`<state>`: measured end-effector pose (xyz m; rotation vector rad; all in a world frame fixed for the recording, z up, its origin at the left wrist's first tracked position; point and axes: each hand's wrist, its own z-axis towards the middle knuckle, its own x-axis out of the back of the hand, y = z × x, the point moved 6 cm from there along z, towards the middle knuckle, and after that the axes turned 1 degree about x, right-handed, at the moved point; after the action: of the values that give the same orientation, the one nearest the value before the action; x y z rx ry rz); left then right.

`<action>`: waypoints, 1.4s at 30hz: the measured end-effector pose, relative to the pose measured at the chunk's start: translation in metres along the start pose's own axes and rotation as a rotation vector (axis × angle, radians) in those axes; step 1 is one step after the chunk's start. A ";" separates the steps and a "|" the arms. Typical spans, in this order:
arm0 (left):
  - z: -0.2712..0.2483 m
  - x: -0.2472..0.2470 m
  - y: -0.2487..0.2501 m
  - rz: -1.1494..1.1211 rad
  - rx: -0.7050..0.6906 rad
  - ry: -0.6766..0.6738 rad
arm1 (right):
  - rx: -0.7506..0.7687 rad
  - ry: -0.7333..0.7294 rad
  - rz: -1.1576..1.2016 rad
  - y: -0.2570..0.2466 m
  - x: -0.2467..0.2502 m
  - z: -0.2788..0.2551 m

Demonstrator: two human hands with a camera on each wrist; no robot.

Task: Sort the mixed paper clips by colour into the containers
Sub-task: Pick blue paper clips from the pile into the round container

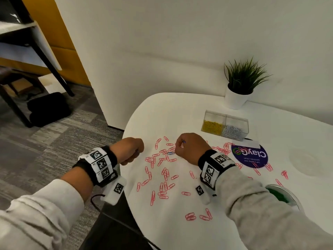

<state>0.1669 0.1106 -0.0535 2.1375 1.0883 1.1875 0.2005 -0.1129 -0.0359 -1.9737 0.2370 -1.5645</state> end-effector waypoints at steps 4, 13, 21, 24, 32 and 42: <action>-0.001 -0.009 0.011 -0.085 0.031 0.038 | -0.056 0.080 0.054 0.010 0.021 -0.024; 0.031 -0.052 0.057 0.208 -0.165 0.113 | -0.314 0.314 1.160 0.068 0.094 -0.128; 0.022 -0.087 0.074 0.957 -0.296 0.186 | -0.285 0.190 0.373 0.122 0.128 -0.210; 0.021 -0.094 0.078 1.054 -0.312 0.199 | -0.194 0.084 0.077 0.127 0.102 -0.224; 0.007 -0.083 0.087 0.548 -0.170 0.175 | -0.079 0.207 0.006 0.157 0.090 -0.234; -0.056 -0.142 0.129 -0.307 -0.022 -0.136 | -0.032 0.432 0.498 0.172 0.093 -0.242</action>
<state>0.1283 -0.0794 -0.0034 1.9174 1.2788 0.8962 0.0406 -0.3794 -0.0245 -1.4217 0.8596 -1.6219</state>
